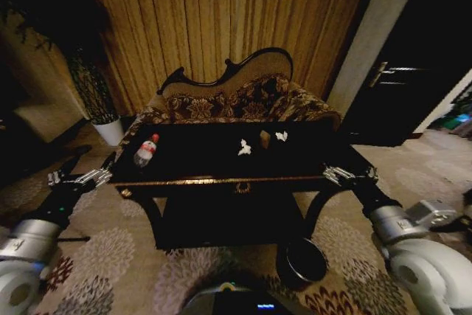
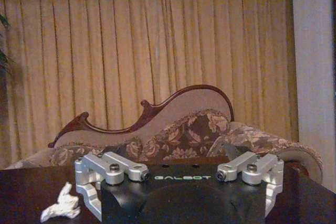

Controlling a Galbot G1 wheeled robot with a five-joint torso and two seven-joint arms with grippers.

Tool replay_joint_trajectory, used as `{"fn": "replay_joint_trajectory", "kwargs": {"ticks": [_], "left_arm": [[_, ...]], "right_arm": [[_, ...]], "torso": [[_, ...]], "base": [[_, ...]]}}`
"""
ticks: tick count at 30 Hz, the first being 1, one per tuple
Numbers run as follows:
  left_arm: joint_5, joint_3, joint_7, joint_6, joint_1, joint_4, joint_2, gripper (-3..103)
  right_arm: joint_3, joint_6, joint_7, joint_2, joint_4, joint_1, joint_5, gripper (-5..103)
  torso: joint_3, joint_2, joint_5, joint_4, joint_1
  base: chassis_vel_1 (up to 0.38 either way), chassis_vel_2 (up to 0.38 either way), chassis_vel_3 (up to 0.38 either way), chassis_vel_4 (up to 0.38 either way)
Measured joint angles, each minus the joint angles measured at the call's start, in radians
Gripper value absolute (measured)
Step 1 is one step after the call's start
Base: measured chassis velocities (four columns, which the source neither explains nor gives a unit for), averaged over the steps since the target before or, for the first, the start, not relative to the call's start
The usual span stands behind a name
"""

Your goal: Move to the front of the table and place the trash on the table into the trash bin.

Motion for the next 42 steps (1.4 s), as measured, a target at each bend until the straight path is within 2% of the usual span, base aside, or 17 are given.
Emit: {"fn": "replay_joint_trajectory", "kwargs": {"ticks": [9, 15, 18, 19, 21, 22, 26, 27, 30, 32, 34, 35, 37, 38, 39, 42], "left_arm": [[-0.017, -0.017, -0.001, 0.0, 0.002, 0.0, 0.004, 100], [-0.064, -0.062, -0.027, 0.002, 0.001, 0.0, 0.029, 100], [-0.068, -0.066, -0.029, 0.003, 0.002, 0.0, 0.032, 100], [-0.073, -0.072, -0.033, 0.004, 0.003, 0.0, 0.034, 100], [-0.074, -0.072, -0.053, -0.004, 0.003, 0.0, 0.03, 100], [-0.074, -0.072, -0.053, -0.004, 0.003, 0.0, 0.03, 100], [-0.067, -0.067, -0.074, -0.012, 0.003, 0.0, 0.009, 100], [-0.067, -0.067, -0.074, -0.012, 0.003, 0.0, 0.009, 100], [-0.063, -0.068, -0.092, -0.007, 0.001, 0.0, -0.006, 100], [-0.063, -0.069, -0.1, -0.001, -0.001, 0.0, -0.008, 100], [-0.063, -0.07, -0.111, 0.009, 0.001, 0.0, -0.013, 100], [-0.063, -0.07, -0.111, 0.009, 0.001, 0.0, -0.013, 100], [-0.057, -0.07, -0.116, 0.013, 0.005, 0.0, -0.021, 100], [-0.048, -0.071, -0.119, 0.013, 0.01, 0.0, -0.029, 100], [-0.048, -0.071, -0.119, 0.013, 0.01, 0.0, -0.029, 100], [-0.034, -0.075, -0.121, 0.014, 0.021, 0.0, -0.047, 100]], "right_arm": [[-0.003, -0.004, 0.005, -0.02, 0.0, 0.011, 0.001, 100], [-0.017, -0.064, 0.041, -0.093, 0.0, 0.05, 0.071, 100], [-0.02, -0.077, 0.049, -0.105, 0.0, 0.059, 0.09, 100], [-0.035, -0.121, 0.077, -0.144, 0.0, 0.083, 0.136, 100], [-0.053, -0.148, 0.093, -0.198, -0.014, 0.111, 0.176, 100], [-0.053, -0.148, 0.093, -0.198, -0.014, 0.111, 0.176, 100], [-0.102, -0.168, 0.101, -0.313, -0.101, 0.188, 0.24, 100], [-0.102, -0.168, 0.101, -0.313, -0.101, 0.188, 0.24, 100], [-0.192, -0.174, 0.115, -0.399, -0.198, 0.319, 0.287, 100], [-0.221, -0.176, 0.118, -0.416, -0.222, 0.356, 0.297, 100], [-0.321, -0.186, 0.13, -0.454, -0.288, 0.465, 0.32, 100], [-0.321, -0.186, 0.13, -0.454, -0.288, 0.465, 0.32, 100], [-0.412, -0.194, 0.147, -0.469, -0.328, 0.553, 0.329, 100], [-0.516, -0.21, 0.18, -0.471, -0.354, 0.648, 0.337, 100], [-0.516, -0.21, 0.18, -0.471, -0.354, 0.648, 0.337, 100], [-0.695, -0.249, 0.298, -0.455, -0.396, 0.831, 0.377, 100]], "torso": [[-0.001, 0.002, -0.0002, -0.0003, -0.003], [0.0, 0.001, 0.0, 0.0, -0.001], [0.0, 0.0, -0.0001, -0.0002, -0.001], [0.0, 0.0, 0.0001, -0.0003, -0.001], [0.0, 0.0, -0.0003, -0.0001, -0.001], [0.0, 0.0, -0.0003, -0.0001, -0.001], [-0.001, 0.001, -0.0001, -0.0003, -0.002], [-0.001, 0.001, -0.0001, -0.0003, -0.002], [0.0, 0.001, 0.0002, 0.0001, -0.002], [0.0, 0.001, -0.0001, 0.0002, -0.002], [-0.001, 0.001, 0.0001, -0.0001, -0.002], [-0.001, 0.001, 0.0001, -0.0001, -0.002], [-0.001, 0.001, -0.0005, -0.0002, -0.002], [-0.001, 0.001, 0.0006, -0.0004, -0.002], [-0.001, 0.001, 0.0006, -0.0004, -0.002], [-0.001, 0.001, -0.0006, 0.0004, -0.002]], "base": [[0.013, -0.005, -0.023, 0.017], [0.015, -0.013, -0.021, 0.014], [0.0, 0.0, 0.0, 0.0], [0.0, 0.0, 0.0, 0.0], [0.0, 0.0, 0.0, 0.0], [0.0, 0.0, 0.0, 0.0], [0.0, 0.0, 0.0, 0.0], [0.0, 0.0, 0.0, 0.0], [0.0, 0.0, 0.0, 0.0], [0.0, 0.0, 0.0, 0.0], [0.0, 0.0, 0.0, 0.0], [0.0, 0.0, 0.0, 0.0], [0.0, 0.0, 0.0, 0.0], [0.0, 0.0, 0.0, 0.0], [0.0, 0.0, 0.0, 0.0], [0.0, 0.0, 0.0, 0.0]]}}
